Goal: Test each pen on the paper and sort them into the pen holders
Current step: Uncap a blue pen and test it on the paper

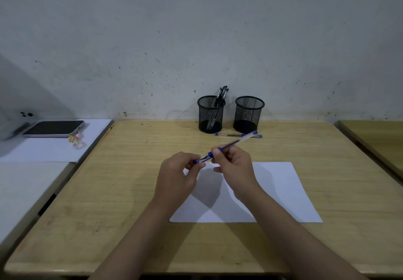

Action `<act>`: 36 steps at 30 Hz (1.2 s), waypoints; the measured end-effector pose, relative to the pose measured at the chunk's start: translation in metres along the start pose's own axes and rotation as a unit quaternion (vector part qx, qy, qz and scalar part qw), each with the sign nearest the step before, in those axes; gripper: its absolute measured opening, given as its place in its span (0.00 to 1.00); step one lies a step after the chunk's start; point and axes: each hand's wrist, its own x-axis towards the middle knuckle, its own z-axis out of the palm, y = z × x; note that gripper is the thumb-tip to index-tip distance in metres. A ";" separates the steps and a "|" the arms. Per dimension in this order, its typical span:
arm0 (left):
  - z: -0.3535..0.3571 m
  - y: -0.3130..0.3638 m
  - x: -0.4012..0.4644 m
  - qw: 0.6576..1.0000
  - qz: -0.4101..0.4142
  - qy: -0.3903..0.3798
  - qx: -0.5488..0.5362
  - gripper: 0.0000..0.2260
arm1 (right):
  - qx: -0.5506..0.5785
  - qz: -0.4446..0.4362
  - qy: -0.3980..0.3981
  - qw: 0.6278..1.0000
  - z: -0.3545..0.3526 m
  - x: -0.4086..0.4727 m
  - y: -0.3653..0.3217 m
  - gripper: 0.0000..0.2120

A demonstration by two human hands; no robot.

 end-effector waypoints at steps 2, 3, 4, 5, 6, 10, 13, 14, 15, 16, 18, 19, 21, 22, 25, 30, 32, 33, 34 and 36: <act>0.001 -0.002 -0.001 0.999 0.026 -0.010 0.031 0.06 | -0.002 0.013 0.006 1.000 0.001 0.001 0.000 0.04; 0.001 -0.003 -0.002 0.998 0.039 -0.018 0.052 0.06 | 0.001 0.023 0.007 1.000 0.001 0.002 -0.001 0.05; 0.001 -0.005 -0.003 0.996 0.049 -0.025 0.070 0.07 | 0.004 0.033 0.005 0.999 0.002 0.002 -0.001 0.05; 0.002 -0.007 -0.004 0.994 0.057 -0.032 0.082 0.08 | 0.008 0.043 0.002 0.999 0.003 0.002 -0.001 0.05; 0.001 -0.008 -0.006 0.993 0.064 -0.035 0.093 0.08 | 0.011 0.050 0.002 0.999 0.004 0.001 -0.001 0.05; -0.005 -0.009 -0.006 0.987 0.085 -0.034 0.129 0.09 | 0.048 0.095 0.010 0.994 0.008 -0.001 -0.003 0.06; -0.010 -0.007 -0.003 0.985 0.105 -0.032 0.133 0.08 | 0.113 0.152 0.005 0.982 0.011 0.000 -0.008 0.06; -0.012 -0.006 -0.002 0.984 0.110 -0.032 0.135 0.08 | 0.136 0.164 -0.002 0.977 0.013 0.002 -0.010 0.07; -0.014 -0.006 -0.002 0.983 0.115 -0.032 0.139 0.09 | 0.153 0.170 -0.008 0.973 0.013 0.003 -0.012 0.07; -0.016 -0.005 -0.002 0.981 0.120 -0.033 0.146 0.09 | 0.163 0.172 -0.013 0.971 0.012 0.005 -0.013 0.07; -0.020 -0.005 -0.001 0.978 0.128 -0.035 0.160 0.09 | 0.171 0.171 -0.023 0.970 0.012 0.007 -0.015 0.07; -0.020 -0.005 -0.001 0.977 0.131 -0.034 0.164 0.08 | 0.169 0.172 -0.029 0.970 0.013 0.007 -0.015 0.07; -0.021 -0.004 -0.002 0.978 0.132 -0.028 0.159 0.07 | 0.156 0.184 -0.038 0.970 0.018 0.007 -0.017 0.07; -0.022 -0.004 -0.003 0.980 0.129 -0.019 0.150 0.06 | 0.163 0.194 -0.030 0.967 0.017 0.009 -0.018 0.07; -0.039 -0.012 -0.013 0.989 0.089 0.042 0.112 0.04 | 0.315 0.199 0.087 0.924 -0.012 0.031 -0.025 0.10; -0.057 -0.037 -0.017 0.991 -0.094 0.072 0.063 0.05 | 0.147 0.071 0.119 0.980 -0.050 0.040 -0.051 0.07; -0.045 -0.045 -0.005 0.983 -0.170 0.055 0.042 0.05 | 0.103 0.050 0.089 0.989 -0.035 0.032 -0.052 0.06; -0.039 -0.049 0.003 0.978 -0.200 0.045 0.043 0.05 | 0.099 0.052 0.081 0.990 -0.028 0.030 -0.051 0.06; -0.034 -0.055 0.009 0.973 -0.219 0.033 0.062 0.05 | 0.102 0.059 0.077 0.990 -0.023 0.029 -0.047 0.06; -0.025 -0.068 0.019 0.964 -0.236 -0.003 0.123 0.08 | 0.109 0.077 0.077 0.988 -0.020 0.028 -0.038 0.06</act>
